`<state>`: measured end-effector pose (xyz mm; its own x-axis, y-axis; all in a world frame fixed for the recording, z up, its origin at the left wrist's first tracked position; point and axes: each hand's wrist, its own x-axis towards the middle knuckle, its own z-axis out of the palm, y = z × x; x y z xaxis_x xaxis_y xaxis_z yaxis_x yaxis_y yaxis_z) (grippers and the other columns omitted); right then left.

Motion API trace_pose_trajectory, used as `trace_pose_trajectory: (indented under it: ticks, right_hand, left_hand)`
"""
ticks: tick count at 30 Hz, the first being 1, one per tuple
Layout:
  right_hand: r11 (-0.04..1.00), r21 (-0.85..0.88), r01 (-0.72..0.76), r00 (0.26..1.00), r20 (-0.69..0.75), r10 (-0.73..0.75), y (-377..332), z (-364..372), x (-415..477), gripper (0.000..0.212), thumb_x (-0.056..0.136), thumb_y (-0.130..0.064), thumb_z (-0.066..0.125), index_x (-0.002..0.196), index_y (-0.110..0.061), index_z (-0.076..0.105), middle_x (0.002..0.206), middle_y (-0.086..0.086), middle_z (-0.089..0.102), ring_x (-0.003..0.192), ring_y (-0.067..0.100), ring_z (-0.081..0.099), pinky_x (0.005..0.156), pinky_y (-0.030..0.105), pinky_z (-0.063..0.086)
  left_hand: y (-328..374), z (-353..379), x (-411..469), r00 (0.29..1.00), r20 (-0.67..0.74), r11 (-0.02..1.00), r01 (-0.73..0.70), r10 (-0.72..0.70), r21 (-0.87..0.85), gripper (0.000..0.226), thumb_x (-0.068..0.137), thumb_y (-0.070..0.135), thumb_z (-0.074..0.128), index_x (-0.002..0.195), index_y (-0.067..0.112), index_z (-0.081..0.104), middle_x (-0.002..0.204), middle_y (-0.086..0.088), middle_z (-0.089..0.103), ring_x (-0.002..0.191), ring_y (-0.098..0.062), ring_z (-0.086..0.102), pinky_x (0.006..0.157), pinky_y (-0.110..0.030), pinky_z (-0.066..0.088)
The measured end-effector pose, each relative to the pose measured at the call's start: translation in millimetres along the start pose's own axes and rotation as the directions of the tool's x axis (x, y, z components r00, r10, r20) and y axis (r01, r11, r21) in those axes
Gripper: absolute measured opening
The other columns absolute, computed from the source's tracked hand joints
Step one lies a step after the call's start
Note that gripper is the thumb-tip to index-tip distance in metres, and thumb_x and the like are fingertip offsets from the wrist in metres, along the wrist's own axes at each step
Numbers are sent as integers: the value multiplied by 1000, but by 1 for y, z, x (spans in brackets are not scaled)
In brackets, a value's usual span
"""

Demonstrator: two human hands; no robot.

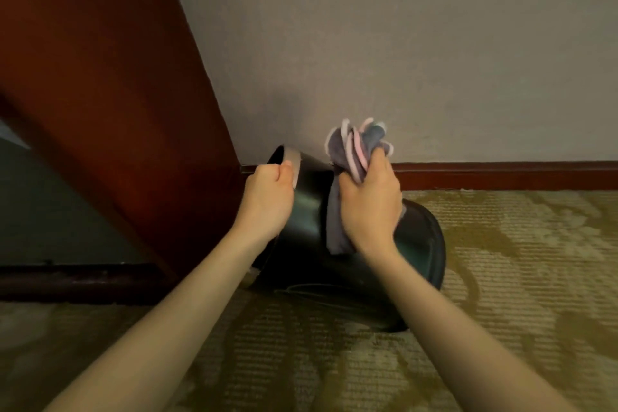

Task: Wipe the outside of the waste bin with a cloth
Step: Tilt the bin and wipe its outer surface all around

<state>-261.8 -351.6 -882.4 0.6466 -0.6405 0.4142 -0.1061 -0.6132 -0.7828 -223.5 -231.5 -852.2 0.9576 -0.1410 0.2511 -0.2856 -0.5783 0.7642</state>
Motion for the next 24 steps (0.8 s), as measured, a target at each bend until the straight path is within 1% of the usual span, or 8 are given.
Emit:
trace_pose_trajectory:
  ticks: [3, 5, 7, 9, 12, 14, 18, 24]
  right_hand:
    - [993, 73, 90, 994, -72, -85, 3, -1, -35, 36, 74, -11, 62, 107, -2, 50, 99, 18, 57, 90, 38, 57, 75, 47, 48]
    - [988, 75, 136, 987, -90, -130, 7, 0, -46, 34, 72, -8, 65, 102, -1, 51, 93, 18, 57, 84, 36, 57, 72, 42, 47]
    - [986, 81, 146, 988, -72, -140, 10, 0, -46, 34, 71, -7, 66, 101, 0, 51, 92, 19, 58, 84, 37, 57, 70, 38, 45]
    - [989, 83, 125, 992, -33, -122, 13, 1, -38, 37, 72, -10, 65, 104, 0, 51, 96, 20, 59, 87, 38, 58, 72, 38, 45]
    - [994, 63, 90, 996, 12, -91, 20, 3, -23, 41, 74, -12, 64, 111, -1, 51, 103, 20, 60, 94, 40, 58, 77, 40, 44]
    - [997, 20, 68, 997, 29, -69, 28, 3, -12, 41, 76, -14, 63, 113, -3, 51, 107, 19, 61, 96, 39, 58, 76, 38, 43]
    - [993, -116, -20, 998, 59, 27, 44, 0, 14, 35, 78, -20, 62, 108, -6, 50, 106, 22, 62, 94, 42, 58, 70, 38, 42]
    - [951, -262, -163, 965, 156, 209, 67, -6, 49, 34, 81, -24, 61, 109, -7, 50, 111, 24, 57, 101, 46, 54, 73, 40, 39]
  left_hand:
    - [-5, -1, 12, 1000, 6, 1000, 18, -18, 9, 47, 98, 24, 37, 52, 14, 43, 55, -1, 45, 53, -15, 44, 50, -30, 32]
    - [-8, -2, 16, 1000, -14, 999, -2, 3, 51, 48, 98, 23, 38, 51, 14, 43, 54, -1, 46, 51, -11, 43, 48, -26, 31]
    - [-12, -4, 18, 999, -17, 995, -41, 43, 93, 49, 98, 23, 38, 49, 14, 41, 52, -2, 45, 50, -11, 42, 49, -34, 29]
    - [-18, -8, 20, 998, -11, 993, -60, 61, 102, 49, 98, 23, 37, 52, 6, 47, 55, -13, 49, 51, -20, 46, 52, -36, 29]
    - [-31, -13, 24, 998, -11, 992, -59, 60, 111, 48, 98, 24, 36, 66, -6, 55, 71, -28, 57, 68, -40, 53, 60, -38, 33]
    - [-39, -17, 23, 999, -6, 993, -51, 52, 108, 49, 97, 26, 35, 62, -4, 53, 62, -22, 53, 64, -37, 51, 57, -39, 33]
    - [-50, -21, 19, 999, -12, 993, -51, 52, 109, 50, 97, 26, 36, 48, 17, 42, 46, 3, 39, 45, -15, 40, 48, -34, 28]
    - [-54, -23, 14, 998, -4, 994, -54, 55, 98, 50, 97, 29, 36, 48, 19, 40, 46, 5, 38, 45, -13, 40, 48, -32, 29]
